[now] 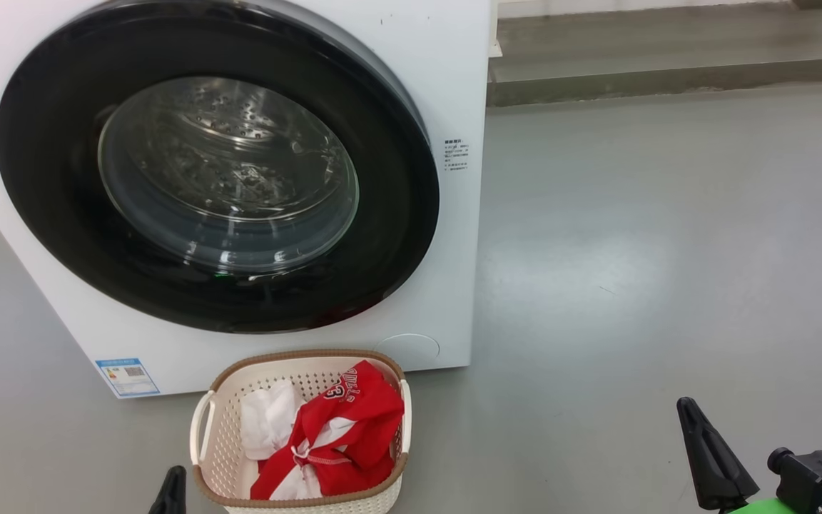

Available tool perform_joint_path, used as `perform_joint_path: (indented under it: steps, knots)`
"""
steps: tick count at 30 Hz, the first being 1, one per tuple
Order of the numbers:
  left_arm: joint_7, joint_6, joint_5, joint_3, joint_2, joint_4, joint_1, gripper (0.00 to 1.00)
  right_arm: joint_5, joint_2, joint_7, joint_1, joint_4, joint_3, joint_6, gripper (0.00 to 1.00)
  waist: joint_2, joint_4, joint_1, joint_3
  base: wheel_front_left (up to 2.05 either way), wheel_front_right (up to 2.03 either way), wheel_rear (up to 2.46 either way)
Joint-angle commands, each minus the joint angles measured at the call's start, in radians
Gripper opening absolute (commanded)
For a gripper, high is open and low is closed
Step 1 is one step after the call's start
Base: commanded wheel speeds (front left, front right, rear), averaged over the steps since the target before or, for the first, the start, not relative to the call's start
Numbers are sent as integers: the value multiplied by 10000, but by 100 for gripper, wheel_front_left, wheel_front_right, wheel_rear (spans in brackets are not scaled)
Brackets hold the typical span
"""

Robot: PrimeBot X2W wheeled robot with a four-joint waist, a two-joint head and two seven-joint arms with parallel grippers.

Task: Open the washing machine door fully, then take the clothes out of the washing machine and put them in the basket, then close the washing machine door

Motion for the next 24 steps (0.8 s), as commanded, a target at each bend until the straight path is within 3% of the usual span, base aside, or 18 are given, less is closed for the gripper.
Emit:
perform_joint_path:
  steps: [1,24]
  knots:
    - [70,-25,-340,147,91,-168,-468,0,430,-98,69,-506,-195,-81,-2,0,-1,13,-1,20,0,0,0]
    - [725,-55,-2772,289,5,21,-912,0,3116,-74,728,-940,46,-238,-4,0,-1,124,-1,217,0,0,0]
